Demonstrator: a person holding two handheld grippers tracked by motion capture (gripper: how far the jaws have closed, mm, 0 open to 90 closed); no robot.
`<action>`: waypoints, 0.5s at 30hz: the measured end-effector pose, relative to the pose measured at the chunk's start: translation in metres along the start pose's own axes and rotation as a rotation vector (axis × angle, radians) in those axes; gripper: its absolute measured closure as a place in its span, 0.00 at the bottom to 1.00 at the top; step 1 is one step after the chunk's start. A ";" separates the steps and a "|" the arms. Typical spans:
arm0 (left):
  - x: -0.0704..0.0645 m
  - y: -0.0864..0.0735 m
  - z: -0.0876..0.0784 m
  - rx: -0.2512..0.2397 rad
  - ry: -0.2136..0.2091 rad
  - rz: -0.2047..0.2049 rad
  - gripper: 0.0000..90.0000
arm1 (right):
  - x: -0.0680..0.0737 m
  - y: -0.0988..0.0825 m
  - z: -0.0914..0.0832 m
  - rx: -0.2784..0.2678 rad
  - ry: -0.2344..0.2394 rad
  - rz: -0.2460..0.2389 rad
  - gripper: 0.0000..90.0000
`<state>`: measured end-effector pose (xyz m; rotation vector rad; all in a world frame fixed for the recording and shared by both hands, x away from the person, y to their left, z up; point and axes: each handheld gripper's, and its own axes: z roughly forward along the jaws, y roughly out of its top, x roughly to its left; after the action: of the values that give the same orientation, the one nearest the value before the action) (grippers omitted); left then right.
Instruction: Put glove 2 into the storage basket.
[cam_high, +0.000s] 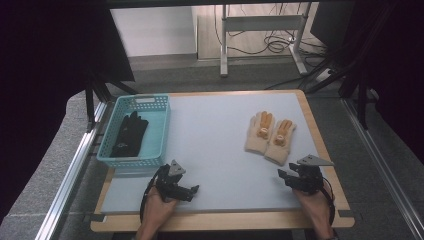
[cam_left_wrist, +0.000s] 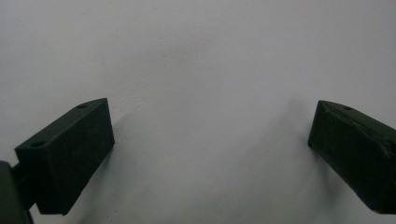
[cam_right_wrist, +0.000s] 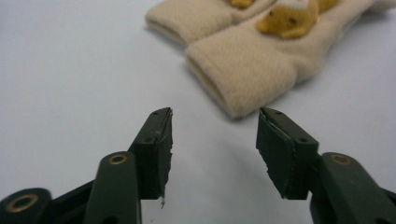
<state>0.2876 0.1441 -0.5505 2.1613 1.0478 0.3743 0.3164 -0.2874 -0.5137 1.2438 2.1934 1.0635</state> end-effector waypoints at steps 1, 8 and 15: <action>0.000 0.000 0.000 0.000 0.000 0.000 0.01 | 0.000 0.003 0.000 0.002 -0.001 -0.007 0.52; 0.000 0.000 0.000 0.003 0.000 0.003 0.01 | -0.009 0.030 0.011 0.005 0.029 0.002 0.55; 0.000 0.000 0.000 0.003 -0.001 0.003 0.01 | -0.013 0.057 0.033 -0.002 0.018 -0.024 0.48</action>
<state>0.2877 0.1444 -0.5504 2.1656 1.0460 0.3735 0.3761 -0.2663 -0.4906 1.2088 2.2148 1.0714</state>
